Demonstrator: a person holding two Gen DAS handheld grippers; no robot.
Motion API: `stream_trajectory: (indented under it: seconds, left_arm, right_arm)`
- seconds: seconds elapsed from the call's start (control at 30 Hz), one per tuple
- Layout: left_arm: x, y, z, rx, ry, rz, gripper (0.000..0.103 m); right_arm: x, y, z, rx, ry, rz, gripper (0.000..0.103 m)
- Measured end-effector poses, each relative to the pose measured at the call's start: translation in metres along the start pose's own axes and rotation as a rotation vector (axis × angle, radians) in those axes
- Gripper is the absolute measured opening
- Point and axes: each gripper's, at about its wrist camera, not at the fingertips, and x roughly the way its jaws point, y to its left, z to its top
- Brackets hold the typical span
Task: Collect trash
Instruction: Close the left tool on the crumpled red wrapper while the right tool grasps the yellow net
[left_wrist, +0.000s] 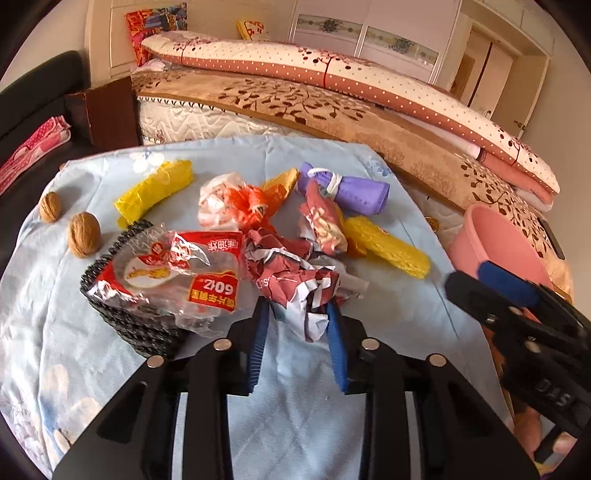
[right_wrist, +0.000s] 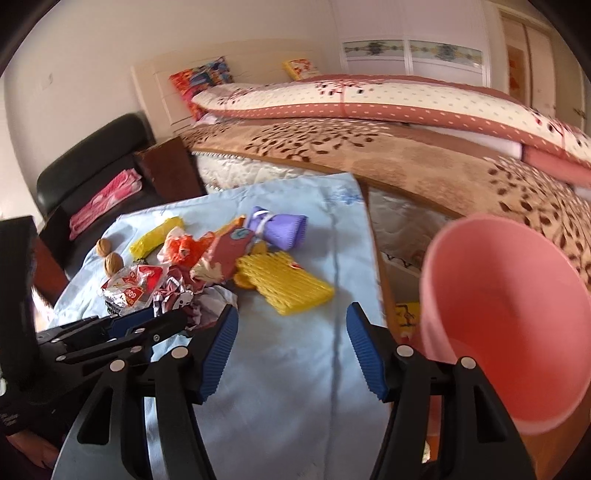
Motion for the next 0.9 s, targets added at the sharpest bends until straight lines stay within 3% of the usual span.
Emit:
stream_trajectory:
  seconds: [0.17,0.33,0.4,0.53,0.6,0.9]
  left_arm:
    - [-0.012,0.007,0.002,-0.006,-0.029,-0.002,0.029]
    - [-0.02,0.018,0.003,-0.033,-0.042,-0.017,0.029]
    - [-0.022,0.021,0.002,-0.041,-0.043,-0.02,0.029]
    - [-0.022,0.027,0.001,-0.051,-0.042,-0.025,0.029]
    - [-0.022,0.028,0.0,-0.056,-0.039,-0.029,0.029]
    - [-0.028,0.02,0.0,-0.032,-0.057,-0.063,0.029]
  right_arm:
    - [0.025,0.017,0.012,-0.086,0.04,-0.013,0.061]
    - [0.058,0.022,0.014,-0.137,0.136,-0.042,0.061]
    - [0.066,0.021,0.014,-0.129,0.152,-0.057,0.056]
    - [0.07,0.015,0.015,-0.111,0.162,-0.092,0.031]
    - [0.068,0.012,0.015,-0.096,0.161,-0.093,0.012]
    - [0.031,0.002,0.006,0.038,0.135,0.036,0.011]
